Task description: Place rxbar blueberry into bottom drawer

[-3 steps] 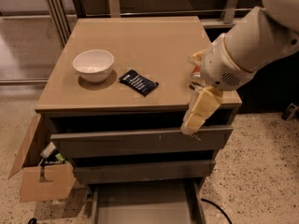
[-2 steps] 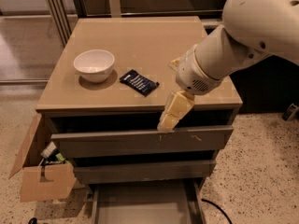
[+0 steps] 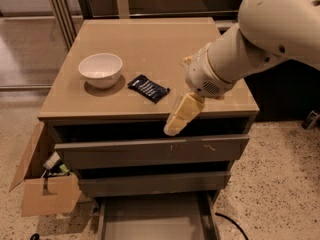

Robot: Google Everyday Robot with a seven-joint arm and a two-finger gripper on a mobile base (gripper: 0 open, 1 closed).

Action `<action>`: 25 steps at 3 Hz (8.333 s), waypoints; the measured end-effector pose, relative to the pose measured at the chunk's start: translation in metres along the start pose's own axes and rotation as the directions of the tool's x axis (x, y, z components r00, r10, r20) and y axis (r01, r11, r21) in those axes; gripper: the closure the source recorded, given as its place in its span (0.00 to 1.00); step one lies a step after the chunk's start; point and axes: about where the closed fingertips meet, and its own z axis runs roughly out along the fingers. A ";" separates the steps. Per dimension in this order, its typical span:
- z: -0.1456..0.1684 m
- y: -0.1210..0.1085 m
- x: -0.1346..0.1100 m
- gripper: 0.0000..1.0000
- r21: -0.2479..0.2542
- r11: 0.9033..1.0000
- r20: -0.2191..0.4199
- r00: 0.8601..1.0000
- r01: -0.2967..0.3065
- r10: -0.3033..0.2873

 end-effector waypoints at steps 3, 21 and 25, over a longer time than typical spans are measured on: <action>0.019 -0.073 -0.017 0.00 0.094 0.986 0.162 0.979 -0.136 0.120; 0.129 -0.109 -0.015 1.00 0.055 0.942 0.133 0.937 -0.332 0.323; 0.017 -0.052 -0.020 1.00 0.158 0.946 0.234 0.942 -0.283 0.243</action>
Offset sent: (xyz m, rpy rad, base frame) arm 0.0754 0.0050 0.0212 0.2163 -0.0811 -0.1592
